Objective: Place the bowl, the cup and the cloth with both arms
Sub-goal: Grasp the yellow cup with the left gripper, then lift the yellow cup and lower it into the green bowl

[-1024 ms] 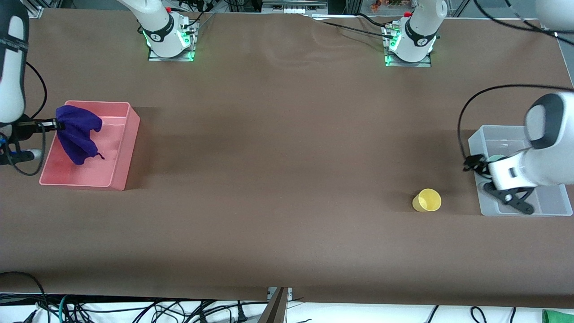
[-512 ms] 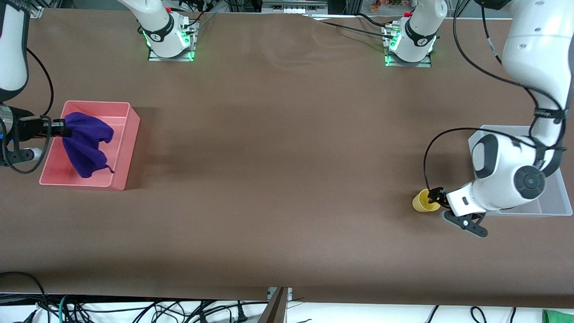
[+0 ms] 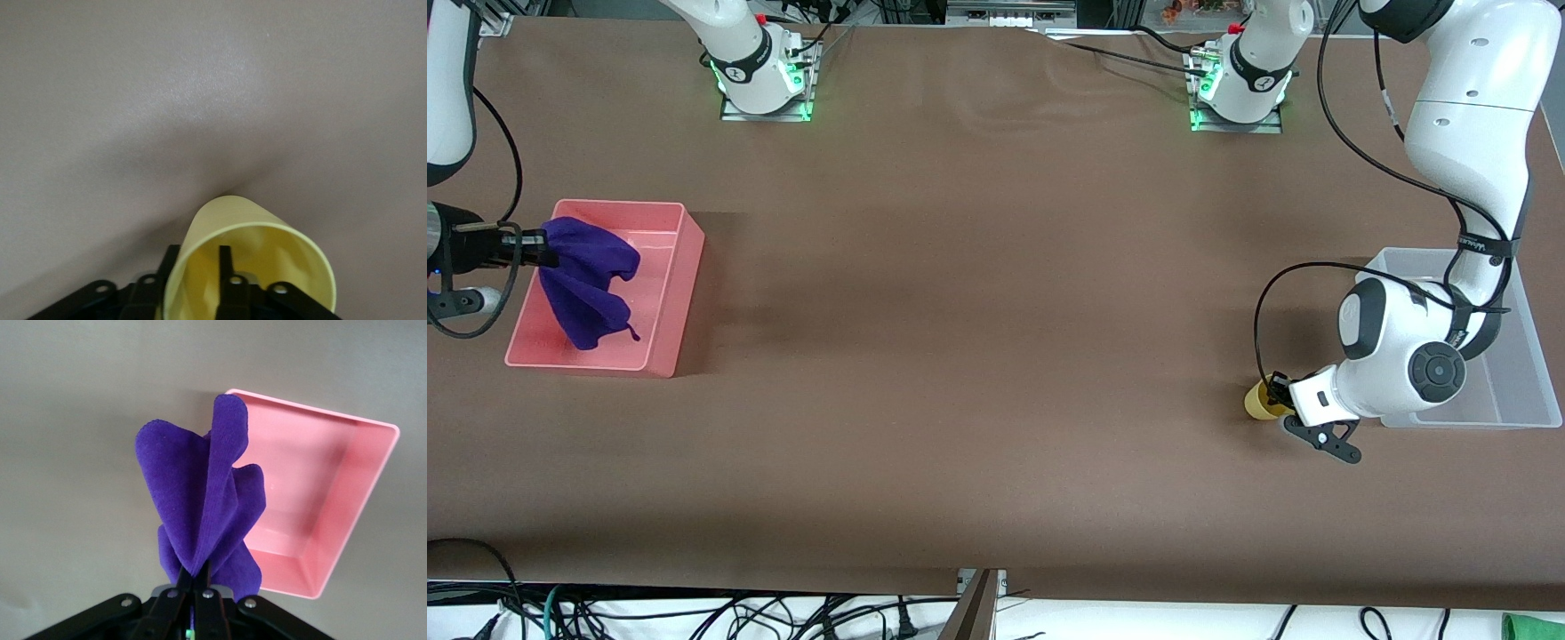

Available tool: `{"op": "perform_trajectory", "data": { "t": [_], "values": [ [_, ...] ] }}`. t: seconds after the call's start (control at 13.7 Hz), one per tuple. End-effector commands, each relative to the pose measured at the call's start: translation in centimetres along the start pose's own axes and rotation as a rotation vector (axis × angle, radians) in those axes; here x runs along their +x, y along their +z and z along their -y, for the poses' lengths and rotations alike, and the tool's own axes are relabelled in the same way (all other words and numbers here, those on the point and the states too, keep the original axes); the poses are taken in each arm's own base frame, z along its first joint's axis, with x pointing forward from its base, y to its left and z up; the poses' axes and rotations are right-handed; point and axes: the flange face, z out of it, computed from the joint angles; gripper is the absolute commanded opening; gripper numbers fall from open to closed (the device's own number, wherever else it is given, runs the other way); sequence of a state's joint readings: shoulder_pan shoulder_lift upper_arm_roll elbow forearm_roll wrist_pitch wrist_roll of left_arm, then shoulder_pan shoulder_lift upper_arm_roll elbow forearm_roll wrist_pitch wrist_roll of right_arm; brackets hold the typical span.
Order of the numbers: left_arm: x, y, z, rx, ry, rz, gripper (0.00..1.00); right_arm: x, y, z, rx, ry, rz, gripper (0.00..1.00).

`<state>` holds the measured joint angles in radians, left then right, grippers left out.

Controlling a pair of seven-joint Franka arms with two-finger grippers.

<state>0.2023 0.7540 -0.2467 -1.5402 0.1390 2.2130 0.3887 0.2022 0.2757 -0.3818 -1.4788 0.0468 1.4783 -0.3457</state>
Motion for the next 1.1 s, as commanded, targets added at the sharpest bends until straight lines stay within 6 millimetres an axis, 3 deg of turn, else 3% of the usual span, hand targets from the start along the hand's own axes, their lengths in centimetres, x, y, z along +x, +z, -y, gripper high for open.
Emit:
{"op": "perform_trajectory", "data": {
  "t": [0.0, 0.15, 0.22, 0.37, 0.44, 0.59, 0.73, 0.8, 0.88, 0.95, 1.02],
  "values": [
    [0.0, -3.4, 0.4, 0.048, 0.044, -0.022, 0.00, -1.4, -0.4, -1.6, -0.007, 0.028, 0.022, 1.00],
    [-0.9, -6.0, 0.9, 0.046, 0.074, 0.012, 0.00, -1.3, 0.1, -2.7, -0.022, 0.048, 0.028, 1.00],
    [-1.9, -8.2, 1.9, 0.041, 0.059, 0.047, 0.00, -1.4, 0.3, -3.0, -0.041, 0.051, 0.042, 1.00],
    [-4.3, -13.0, 3.0, 0.035, 0.134, 0.115, 0.00, -1.4, 1.6, -4.2, -0.043, 0.065, 0.049, 1.00],
    [-6.2, -15.1, 4.9, 0.073, 0.175, 0.155, 0.00, -1.4, 1.8, -4.4, -0.043, 0.069, 0.051, 1.00],
    [-9.9, -16.6, 8.4, 0.103, 0.275, 0.249, 0.00, -1.5, 2.2, -4.5, -0.039, 0.070, 0.058, 1.00],
    [-13.4, -16.4, 12.0, 0.092, 0.336, 0.298, 0.00, -1.5, 2.8, -4.7, -0.032, 0.070, 0.070, 0.98],
    [-14.7, -15.4, 13.3, 0.083, 0.347, 0.317, 0.00, -1.7, 2.9, -5.1, -0.031, 0.076, 0.070, 0.70],
    [-15.6, -13.9, 14.1, 0.082, 0.346, 0.323, 0.00, -1.7, 2.9, -5.1, -0.030, 0.078, 0.075, 0.10],
    [-16.5, -12.0, 14.4, 0.089, 0.350, 0.323, 0.00, -1.8, 3.0, -5.0, -0.026, 0.088, 0.082, 0.00],
    [-17.2, -10.3, 14.6, 0.098, 0.354, 0.308, 0.00, -1.8, 3.0, -5.0, -0.026, 0.093, 0.083, 0.00]
  ]
}}
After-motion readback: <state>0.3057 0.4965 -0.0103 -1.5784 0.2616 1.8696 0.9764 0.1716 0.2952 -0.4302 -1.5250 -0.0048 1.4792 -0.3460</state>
